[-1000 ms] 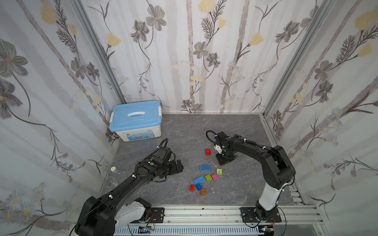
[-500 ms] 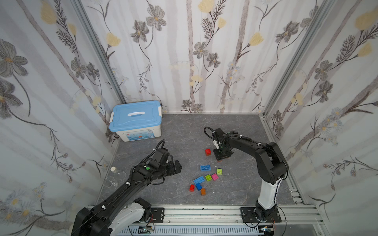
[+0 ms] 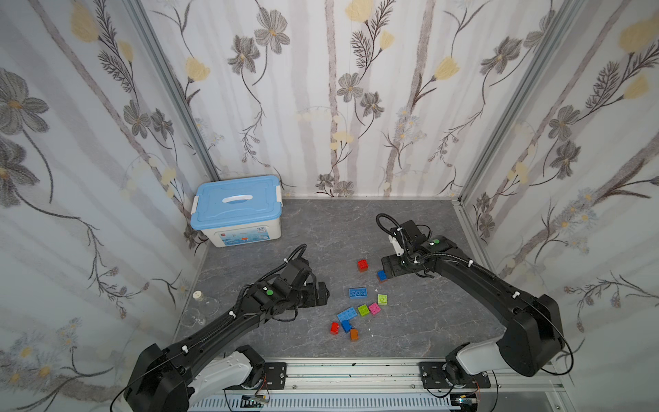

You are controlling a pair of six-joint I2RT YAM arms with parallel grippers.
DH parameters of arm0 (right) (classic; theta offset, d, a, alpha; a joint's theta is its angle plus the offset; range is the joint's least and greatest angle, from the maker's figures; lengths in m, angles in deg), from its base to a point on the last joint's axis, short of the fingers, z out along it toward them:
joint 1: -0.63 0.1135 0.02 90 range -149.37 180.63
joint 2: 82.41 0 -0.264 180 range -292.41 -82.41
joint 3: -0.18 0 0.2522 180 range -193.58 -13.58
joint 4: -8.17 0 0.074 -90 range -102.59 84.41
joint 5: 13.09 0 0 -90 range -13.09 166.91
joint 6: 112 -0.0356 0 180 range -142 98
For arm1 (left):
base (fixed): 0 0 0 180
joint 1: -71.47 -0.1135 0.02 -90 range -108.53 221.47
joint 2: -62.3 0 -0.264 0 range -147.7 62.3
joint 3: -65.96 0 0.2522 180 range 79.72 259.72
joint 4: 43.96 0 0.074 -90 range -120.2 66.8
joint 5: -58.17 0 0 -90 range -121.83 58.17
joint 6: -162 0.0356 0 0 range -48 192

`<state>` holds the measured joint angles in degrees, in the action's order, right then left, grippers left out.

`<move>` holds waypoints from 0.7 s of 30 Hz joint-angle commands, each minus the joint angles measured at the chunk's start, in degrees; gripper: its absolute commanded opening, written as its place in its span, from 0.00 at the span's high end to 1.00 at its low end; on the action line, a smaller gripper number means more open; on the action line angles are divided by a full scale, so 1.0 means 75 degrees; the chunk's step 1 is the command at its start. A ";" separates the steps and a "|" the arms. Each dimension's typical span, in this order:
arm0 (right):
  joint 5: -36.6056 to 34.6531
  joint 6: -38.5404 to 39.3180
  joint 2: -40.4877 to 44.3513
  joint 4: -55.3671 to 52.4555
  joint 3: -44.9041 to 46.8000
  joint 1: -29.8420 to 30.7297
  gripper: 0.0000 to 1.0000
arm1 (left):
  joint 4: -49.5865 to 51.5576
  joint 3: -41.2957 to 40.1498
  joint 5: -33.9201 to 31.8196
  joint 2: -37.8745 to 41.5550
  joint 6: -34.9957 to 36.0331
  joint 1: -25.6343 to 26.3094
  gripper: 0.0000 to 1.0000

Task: Assemble the letter h with lego
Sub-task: Move the lego brick at the center of the board.

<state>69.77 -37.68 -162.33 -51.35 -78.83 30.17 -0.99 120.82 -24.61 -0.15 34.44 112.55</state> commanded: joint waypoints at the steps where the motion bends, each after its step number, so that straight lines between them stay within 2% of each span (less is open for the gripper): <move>1: -0.0953 -0.0611 0.0637 0.0126 0.0456 -0.0039 0.01 | -0.0358 0.0306 -0.0436 -0.0491 0.0208 0.0258 0.00; 3: -0.1131 -0.1008 0.1022 0.0119 0.0817 -0.0090 0.01 | -0.0476 0.0612 -0.0395 -0.1009 0.0285 0.0405 0.00; 6: -0.0235 -0.0972 0.1308 0.0300 0.1070 -0.0107 0.01 | -0.0673 0.1087 -0.0499 -0.1743 0.0712 0.0735 0.00; 8: -0.0215 -0.1098 0.1316 0.0184 0.1072 -0.0108 0.01 | -0.1039 0.1233 -0.0527 -0.2061 0.1186 0.0871 0.01; 12: -0.0898 -0.1277 0.1313 0.0020 0.1064 -0.0118 0.01 | -0.1503 0.1967 -0.0156 -0.3122 0.2790 0.0965 0.00; 15: -0.1206 -0.1381 0.1405 -0.0005 0.1036 -0.0121 0.01 | -0.1010 0.2996 -0.0243 -0.4239 0.3894 0.1061 0.00; 18: -0.1319 -0.1387 0.1606 0.0048 0.1077 -0.0120 0.01 | -0.0524 0.3819 -0.0283 -0.5277 0.4470 0.1108 0.00; 20: -0.1365 -0.1323 0.1744 0.0099 0.1127 -0.0136 0.01 | -0.0356 0.4142 -0.0061 -0.5717 0.4814 0.1110 0.06; 21: -0.1410 -0.1286 0.1794 0.0102 0.1152 -0.0130 0.01 | -0.0227 0.4276 0.0173 -0.5924 0.5039 0.1113 0.12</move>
<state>61.88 -46.60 -149.77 -51.02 -70.57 29.21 -6.98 150.59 -25.83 -41.94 64.07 120.88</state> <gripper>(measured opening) 0.991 0.917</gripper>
